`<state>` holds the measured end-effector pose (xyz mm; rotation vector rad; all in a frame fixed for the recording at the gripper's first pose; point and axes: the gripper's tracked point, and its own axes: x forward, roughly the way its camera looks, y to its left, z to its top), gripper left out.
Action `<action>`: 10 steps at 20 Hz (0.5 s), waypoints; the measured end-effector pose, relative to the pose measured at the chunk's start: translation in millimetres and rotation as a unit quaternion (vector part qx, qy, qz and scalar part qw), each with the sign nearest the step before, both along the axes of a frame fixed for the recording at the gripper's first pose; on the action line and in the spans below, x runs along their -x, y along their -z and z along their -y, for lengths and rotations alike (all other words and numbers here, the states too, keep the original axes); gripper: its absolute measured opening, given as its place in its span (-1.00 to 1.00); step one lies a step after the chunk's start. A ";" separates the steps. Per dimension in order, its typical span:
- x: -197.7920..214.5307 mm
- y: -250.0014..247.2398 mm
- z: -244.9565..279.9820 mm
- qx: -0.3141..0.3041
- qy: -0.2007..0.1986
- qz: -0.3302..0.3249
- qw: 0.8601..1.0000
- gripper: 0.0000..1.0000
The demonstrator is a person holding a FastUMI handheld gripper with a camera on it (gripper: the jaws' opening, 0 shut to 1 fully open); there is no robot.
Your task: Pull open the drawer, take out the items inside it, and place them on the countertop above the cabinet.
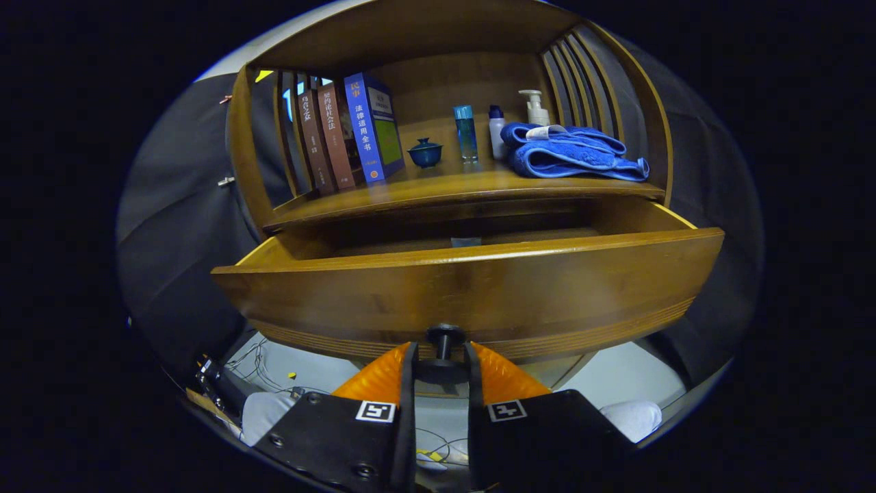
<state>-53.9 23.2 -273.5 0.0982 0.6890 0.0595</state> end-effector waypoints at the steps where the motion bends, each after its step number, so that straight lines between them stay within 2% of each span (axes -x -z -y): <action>1: 6.0 -0.8 -0.1 0.002 -0.003 -0.002 1.000 -0.31; 10: 47.4 -5.6 -1.7 -0.011 -0.001 -0.032 0.999 -0.31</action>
